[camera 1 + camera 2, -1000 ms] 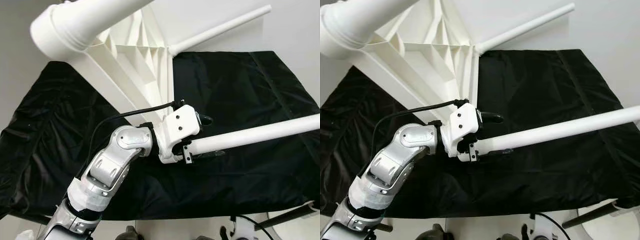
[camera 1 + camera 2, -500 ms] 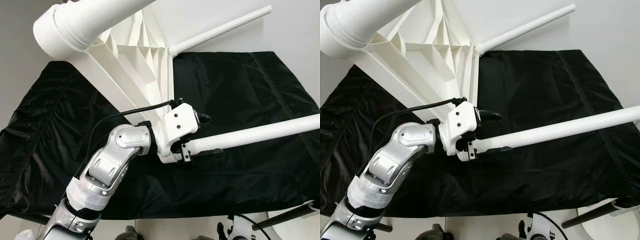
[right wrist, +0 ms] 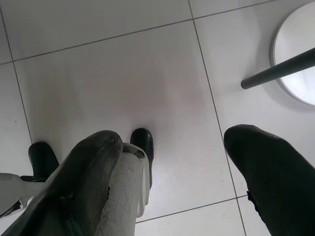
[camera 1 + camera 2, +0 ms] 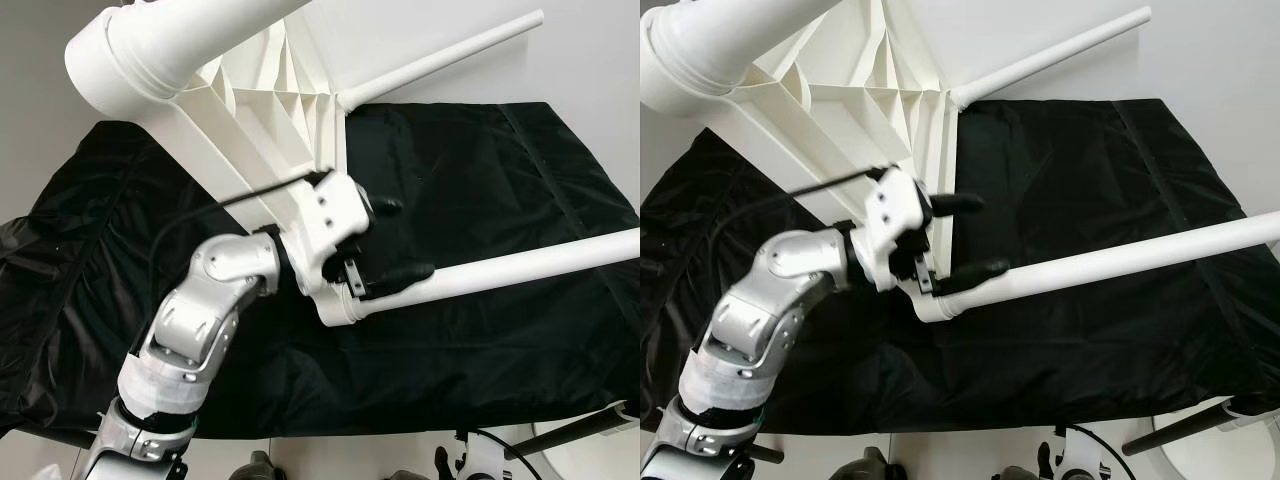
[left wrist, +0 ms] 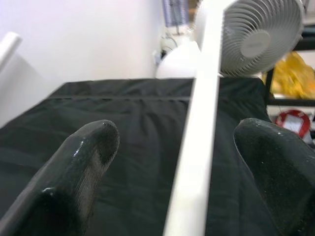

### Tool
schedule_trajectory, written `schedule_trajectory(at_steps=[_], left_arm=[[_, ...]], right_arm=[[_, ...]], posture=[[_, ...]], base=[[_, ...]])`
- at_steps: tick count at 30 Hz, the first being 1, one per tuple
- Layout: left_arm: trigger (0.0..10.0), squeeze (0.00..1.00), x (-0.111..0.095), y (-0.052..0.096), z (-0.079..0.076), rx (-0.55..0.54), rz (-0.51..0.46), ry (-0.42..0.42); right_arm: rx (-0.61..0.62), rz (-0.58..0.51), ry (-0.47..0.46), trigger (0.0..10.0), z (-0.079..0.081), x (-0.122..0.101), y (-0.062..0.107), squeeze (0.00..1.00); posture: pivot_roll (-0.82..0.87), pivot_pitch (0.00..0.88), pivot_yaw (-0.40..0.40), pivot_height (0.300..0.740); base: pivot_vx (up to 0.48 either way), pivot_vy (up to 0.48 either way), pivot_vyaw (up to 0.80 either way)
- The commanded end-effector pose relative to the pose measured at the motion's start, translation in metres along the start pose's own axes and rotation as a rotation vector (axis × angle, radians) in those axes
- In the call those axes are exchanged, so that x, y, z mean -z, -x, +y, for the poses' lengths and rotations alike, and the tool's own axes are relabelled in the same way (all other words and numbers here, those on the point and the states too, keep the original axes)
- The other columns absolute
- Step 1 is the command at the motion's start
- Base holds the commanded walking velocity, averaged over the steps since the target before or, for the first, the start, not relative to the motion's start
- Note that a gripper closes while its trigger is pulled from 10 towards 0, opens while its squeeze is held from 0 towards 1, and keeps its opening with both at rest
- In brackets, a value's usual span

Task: Building children table

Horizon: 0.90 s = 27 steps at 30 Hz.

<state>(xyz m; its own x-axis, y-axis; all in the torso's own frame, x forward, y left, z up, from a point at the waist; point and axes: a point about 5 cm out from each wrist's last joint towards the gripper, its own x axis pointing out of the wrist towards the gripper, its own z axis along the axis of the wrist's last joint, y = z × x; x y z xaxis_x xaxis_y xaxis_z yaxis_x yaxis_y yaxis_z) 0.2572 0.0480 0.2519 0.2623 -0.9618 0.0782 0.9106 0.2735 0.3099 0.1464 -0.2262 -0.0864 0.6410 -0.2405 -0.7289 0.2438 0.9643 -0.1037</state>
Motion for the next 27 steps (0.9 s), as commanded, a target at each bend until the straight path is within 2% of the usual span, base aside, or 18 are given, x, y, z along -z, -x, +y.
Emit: schedule_trajectory(at_steps=[1, 10, 27], left_arm=[[10.0, 0.0, -0.005, 0.002, 0.006, -0.117, -0.009, -0.009], [10.0, 0.0, 0.001, 0.003, -0.005, -0.036, 0.02, 0.004], [10.0, 0.0, 0.003, 0.001, -0.011, 0.002, 0.027, 0.016]], right_arm=[[-0.003, 0.023, 0.001, 10.0, 0.0, 0.003, 0.0, 0.0], [-0.026, 0.026, 0.019, 10.0, 0.005, 0.001, -0.001, 0.0], [-0.022, 0.041, 0.016, 10.0, 0.003, 0.007, 0.001, 0.0]], posture=[[0.09, 0.058, 0.077, 0.74], [0.08, 0.071, 0.081, 0.74], [0.07, 0.077, 0.085, 0.74]], base=[[0.0, 0.0, 0.0], [0.0, 0.0, 0.0], [0.0, 0.0, 0.0]])
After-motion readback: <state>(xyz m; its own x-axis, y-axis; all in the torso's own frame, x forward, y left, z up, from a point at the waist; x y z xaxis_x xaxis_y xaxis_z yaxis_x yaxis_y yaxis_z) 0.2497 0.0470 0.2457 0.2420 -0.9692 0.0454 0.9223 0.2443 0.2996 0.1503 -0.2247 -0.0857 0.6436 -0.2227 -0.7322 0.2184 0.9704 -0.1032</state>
